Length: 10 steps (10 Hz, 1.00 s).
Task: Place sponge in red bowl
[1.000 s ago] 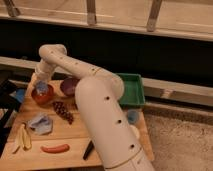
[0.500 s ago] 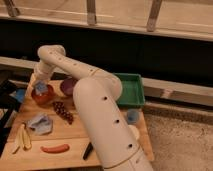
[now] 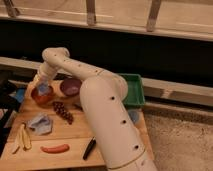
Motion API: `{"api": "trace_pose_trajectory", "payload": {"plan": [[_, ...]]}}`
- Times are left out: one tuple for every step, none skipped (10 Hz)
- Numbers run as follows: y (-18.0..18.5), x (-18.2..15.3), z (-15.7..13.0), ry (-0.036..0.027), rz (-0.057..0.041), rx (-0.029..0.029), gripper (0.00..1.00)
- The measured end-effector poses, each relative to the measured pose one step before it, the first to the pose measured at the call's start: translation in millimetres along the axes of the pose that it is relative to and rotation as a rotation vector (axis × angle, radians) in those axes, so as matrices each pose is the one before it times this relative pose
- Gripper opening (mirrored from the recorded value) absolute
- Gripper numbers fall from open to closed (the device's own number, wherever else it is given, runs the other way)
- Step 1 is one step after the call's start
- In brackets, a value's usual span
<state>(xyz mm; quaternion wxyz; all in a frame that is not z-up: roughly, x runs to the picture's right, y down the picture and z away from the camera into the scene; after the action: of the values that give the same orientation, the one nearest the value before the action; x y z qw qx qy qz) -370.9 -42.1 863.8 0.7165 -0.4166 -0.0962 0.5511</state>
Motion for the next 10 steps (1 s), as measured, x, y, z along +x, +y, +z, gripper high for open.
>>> {"api": "trace_pose_trajectory", "payload": {"plan": [[0.29,-0.35,-0.45,-0.00084,-0.00002,-0.00060,0.47],[-2.38,0.04,-1.09,-0.00083,0.00175,0.00181,0.47],[-0.25,0.20,0.08,0.00041,0.00075,-0.00028,0.47],[0.66,-0.31,0.01,-0.00047,-0.00132,-0.00001,0.47],[1.08,0.32,0.99,0.00153,-0.00156,-0.00031,0.47],[0.41,0.03,0.14,0.00020,-0.00040,-0.00044,0.47],[-0.43,-0.10,-0.36,-0.00047,0.00034,0.00023,0.45],[-0.38,0.01,-0.16,-0.00020,0.00043,0.00014,0.41],[-0.30,-0.12,-0.33,-0.00047,0.00025,0.00016,0.41],[0.10,0.10,0.21,0.00030,-0.00026,-0.00009,0.47]]}}
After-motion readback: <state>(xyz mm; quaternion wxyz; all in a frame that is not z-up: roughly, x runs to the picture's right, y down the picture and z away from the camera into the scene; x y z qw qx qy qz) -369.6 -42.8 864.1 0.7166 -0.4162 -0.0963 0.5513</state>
